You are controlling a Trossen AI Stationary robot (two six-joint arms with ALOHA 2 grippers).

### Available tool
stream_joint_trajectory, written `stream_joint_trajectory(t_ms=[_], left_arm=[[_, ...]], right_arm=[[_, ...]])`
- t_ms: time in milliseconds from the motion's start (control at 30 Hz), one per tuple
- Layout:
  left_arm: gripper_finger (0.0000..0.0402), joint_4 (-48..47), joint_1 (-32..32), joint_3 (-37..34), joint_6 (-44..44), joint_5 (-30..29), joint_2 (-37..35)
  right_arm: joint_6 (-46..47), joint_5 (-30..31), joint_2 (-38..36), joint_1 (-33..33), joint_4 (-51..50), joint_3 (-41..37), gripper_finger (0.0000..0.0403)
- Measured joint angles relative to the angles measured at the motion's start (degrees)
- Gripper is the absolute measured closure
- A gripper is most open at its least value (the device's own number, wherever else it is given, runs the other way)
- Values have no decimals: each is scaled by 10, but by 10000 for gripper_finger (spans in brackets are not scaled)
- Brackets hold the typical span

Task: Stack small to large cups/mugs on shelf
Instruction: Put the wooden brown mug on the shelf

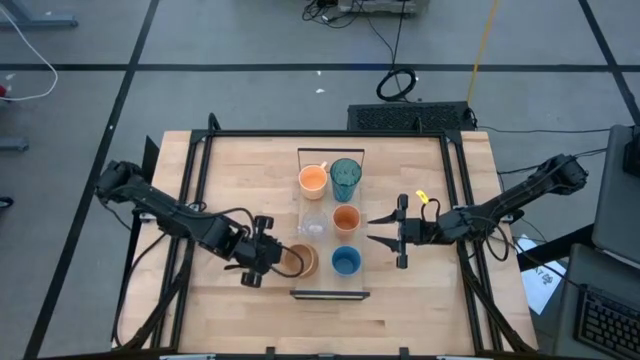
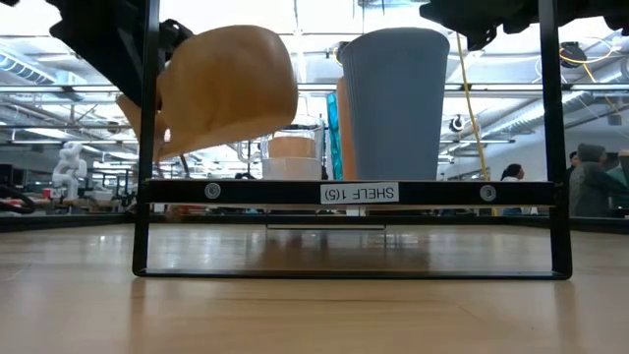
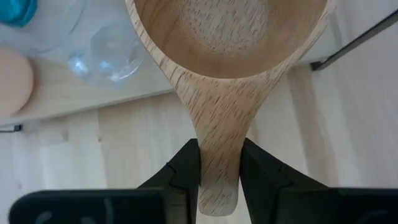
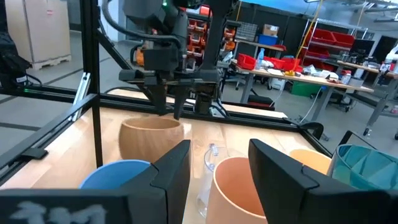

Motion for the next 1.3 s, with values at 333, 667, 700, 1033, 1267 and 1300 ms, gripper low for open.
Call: stream_joint_trajectory(t_ms=[333,667,700,1033,1267,1300], left_arm=[[313,38,24,1,85,49,40],[313,70,44,1,128,84,77],[313,70,45,1,129,85,77],[297,94,50,1,141,98,77],[288,100,49,1,141,99,77],[286,104,50,1,141,99,77]], right_arm=[[0,0,0,0,-4,0,251],[4,0,0,0,-12,0,251],[4,0,0,0,-13,0,251],[3,0,0,0,-13,0,251],[3,0,0,0,-13,0,251],[3,0,0,0,-13,0,251]])
